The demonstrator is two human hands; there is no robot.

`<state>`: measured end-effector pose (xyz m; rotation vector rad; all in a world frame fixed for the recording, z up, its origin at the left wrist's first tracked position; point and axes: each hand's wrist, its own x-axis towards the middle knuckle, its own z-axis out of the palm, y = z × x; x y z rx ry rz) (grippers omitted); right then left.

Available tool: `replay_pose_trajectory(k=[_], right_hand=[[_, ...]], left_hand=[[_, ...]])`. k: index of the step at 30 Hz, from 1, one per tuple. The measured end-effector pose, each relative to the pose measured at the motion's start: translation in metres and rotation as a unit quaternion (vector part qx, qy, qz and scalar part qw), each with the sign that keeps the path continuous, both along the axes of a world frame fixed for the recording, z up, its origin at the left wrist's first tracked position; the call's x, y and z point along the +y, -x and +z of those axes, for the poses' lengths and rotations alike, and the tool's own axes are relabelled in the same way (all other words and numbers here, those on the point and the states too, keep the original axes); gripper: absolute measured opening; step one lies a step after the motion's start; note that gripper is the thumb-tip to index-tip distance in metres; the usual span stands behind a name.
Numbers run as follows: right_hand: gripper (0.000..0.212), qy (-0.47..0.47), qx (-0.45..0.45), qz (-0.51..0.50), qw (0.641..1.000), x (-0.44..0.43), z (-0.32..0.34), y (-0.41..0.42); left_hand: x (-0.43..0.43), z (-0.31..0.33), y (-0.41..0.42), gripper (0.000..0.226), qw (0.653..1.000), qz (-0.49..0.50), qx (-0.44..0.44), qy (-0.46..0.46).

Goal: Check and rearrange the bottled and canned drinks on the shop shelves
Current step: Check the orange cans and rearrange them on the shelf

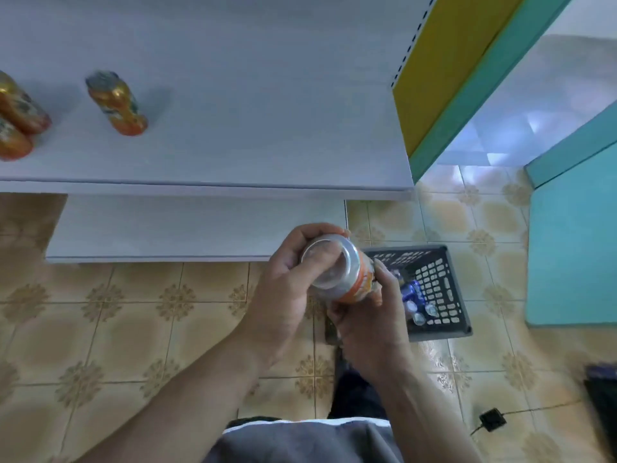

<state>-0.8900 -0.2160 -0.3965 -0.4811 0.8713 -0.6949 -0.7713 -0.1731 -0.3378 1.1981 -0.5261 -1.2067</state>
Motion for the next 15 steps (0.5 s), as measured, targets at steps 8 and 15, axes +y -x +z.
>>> replay_pose_trajectory(k=[8,15], right_hand=[[0.057,-0.186,0.139,-0.031,0.972,-0.062,-0.105,0.171],[0.053,-0.258,0.268,0.003,0.928,-0.094,-0.251,0.237]], left_hand=[[-0.109,-0.14,0.155,0.015,0.96,-0.07,-0.008,-0.27],[-0.139,-0.29,0.21,0.015,0.9,-0.104,-0.019,-0.422]])
